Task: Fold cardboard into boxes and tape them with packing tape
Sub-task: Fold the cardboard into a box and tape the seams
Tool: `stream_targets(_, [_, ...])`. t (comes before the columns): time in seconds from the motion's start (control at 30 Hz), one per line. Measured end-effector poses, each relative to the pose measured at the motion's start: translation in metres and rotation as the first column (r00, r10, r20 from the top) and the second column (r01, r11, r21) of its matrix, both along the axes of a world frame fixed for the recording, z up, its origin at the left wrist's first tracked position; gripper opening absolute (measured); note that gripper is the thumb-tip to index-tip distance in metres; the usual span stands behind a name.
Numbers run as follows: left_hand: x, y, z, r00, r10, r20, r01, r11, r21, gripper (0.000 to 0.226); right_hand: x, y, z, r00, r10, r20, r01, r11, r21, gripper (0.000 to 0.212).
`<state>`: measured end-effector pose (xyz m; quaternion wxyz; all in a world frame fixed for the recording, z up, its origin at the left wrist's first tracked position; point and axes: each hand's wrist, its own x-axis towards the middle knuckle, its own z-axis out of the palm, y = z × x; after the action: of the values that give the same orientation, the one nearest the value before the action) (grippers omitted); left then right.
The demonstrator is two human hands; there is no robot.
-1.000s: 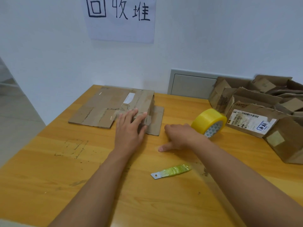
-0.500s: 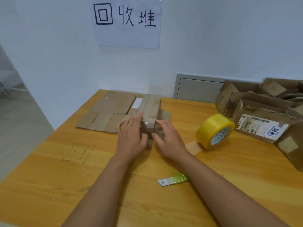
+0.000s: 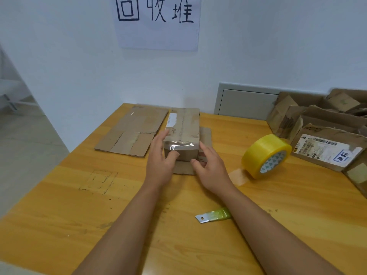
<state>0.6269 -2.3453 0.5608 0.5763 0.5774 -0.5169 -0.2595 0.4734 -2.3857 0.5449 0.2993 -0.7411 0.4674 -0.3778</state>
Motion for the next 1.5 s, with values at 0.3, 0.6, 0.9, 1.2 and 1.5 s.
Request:
stream_targets(0.3, [-0.015,0.0,-0.003,0.981,0.125,-0.148,-0.116,0.991,0.065,0.049,-0.002,0.0,0.002,0.996,-0.036,0.086,0.035,0.999,0.012,0.058])
stream_targets(0.6, [-0.018,0.009,-0.003,0.97,0.197,-0.141,-0.195,0.98,0.028,0.045,-0.009,-0.001,0.004,0.988,-0.099,0.115,0.096,0.995,0.026,0.047])
stream_targets(0.9, [-0.017,0.01,0.0,0.945,0.274,-0.179,-0.256,0.96,0.115,0.016,-0.011,0.001,0.009,0.973,-0.159,0.169,0.155,0.987,0.038,0.032])
stream_targets(1.2, [-0.015,0.004,-0.001,0.941,0.32,-0.112,-0.3,0.94,0.163,0.034,-0.009,-0.006,0.023,0.963,-0.212,0.167,0.175,0.962,0.209,0.05])
stream_targets(1.5, [-0.009,0.0,-0.004,0.959,0.265,-0.101,-0.247,0.955,0.165,0.022,-0.01,-0.014,0.024,0.981,-0.177,0.08,0.159,0.969,0.189,0.041])
